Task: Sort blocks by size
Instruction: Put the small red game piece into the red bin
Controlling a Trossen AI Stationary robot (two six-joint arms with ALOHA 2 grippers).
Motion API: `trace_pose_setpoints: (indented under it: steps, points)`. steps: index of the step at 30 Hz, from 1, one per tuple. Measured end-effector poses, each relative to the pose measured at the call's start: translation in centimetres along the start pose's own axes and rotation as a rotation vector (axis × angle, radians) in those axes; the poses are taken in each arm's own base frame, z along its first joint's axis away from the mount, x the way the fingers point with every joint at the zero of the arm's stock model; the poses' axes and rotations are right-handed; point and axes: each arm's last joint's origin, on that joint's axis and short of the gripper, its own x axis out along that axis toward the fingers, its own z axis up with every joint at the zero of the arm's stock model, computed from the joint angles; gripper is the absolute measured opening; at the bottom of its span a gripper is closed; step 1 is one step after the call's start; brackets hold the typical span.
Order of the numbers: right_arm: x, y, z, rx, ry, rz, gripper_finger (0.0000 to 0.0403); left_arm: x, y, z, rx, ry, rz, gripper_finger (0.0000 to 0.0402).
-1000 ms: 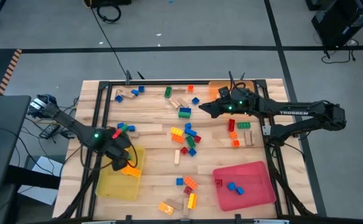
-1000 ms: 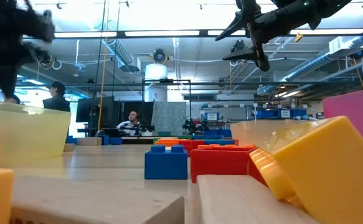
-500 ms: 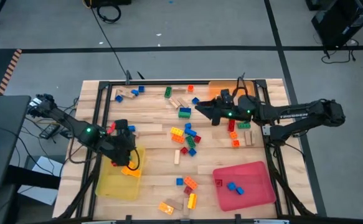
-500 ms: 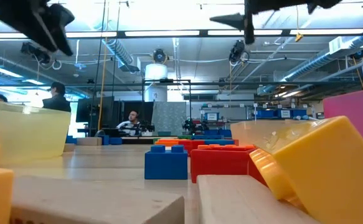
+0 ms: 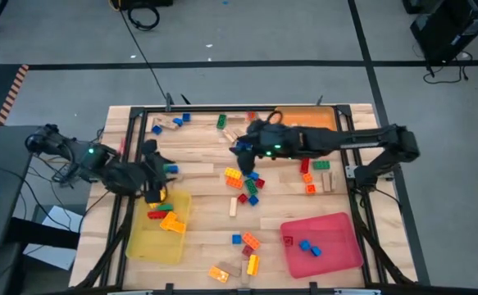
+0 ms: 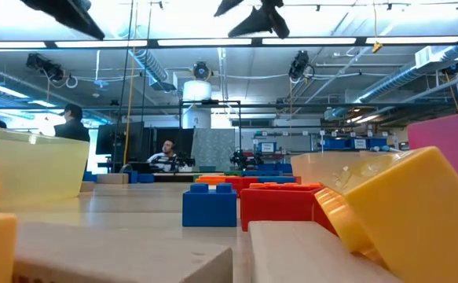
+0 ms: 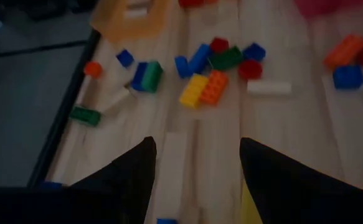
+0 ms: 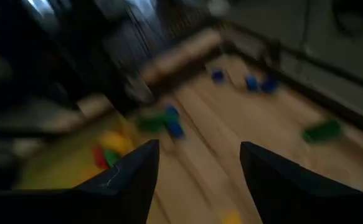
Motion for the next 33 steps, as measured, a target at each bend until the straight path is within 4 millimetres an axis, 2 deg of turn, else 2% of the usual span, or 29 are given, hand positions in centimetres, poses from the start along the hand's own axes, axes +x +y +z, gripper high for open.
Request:
trace_pose_setpoints:
  steps: [5,8,15,20,24,30,33]
  points:
    - [1.6,0.2,-0.6,-0.131,0.257,-0.065,0.0238,-0.6,1.1,0.1,-0.045,-0.053,0.018,0.0239]
    - [2.9,0.8,-2.7,-0.295,0.403,-0.043,0.0238,-0.7,1.3,0.1,-0.057,-0.055,0.025,0.0239]
    - [6.3,2.0,-7.7,-0.417,0.676,0.029,0.0238,-0.6,1.2,0.1,-0.077,-0.050,0.019,0.0239]
    - [8.2,3.3,-10.9,-0.520,0.748,0.059,0.0244,-0.6,1.2,0.1,-0.077,-0.049,0.019,0.0239]
    - [9.7,3.6,-13.2,-0.569,0.809,0.056,0.0251,-0.5,1.2,0.1,-0.077,-0.049,0.019,0.0239]
    - [11.4,3.7,-15.2,-0.602,0.846,0.057,0.0254,-0.5,1.2,0.1,-0.084,-0.049,0.019,0.0239]
    - [12.0,3.5,-15.5,-0.607,0.840,0.055,0.0254,-0.4,1.1,0.1,-0.087,-0.044,0.020,0.0239]
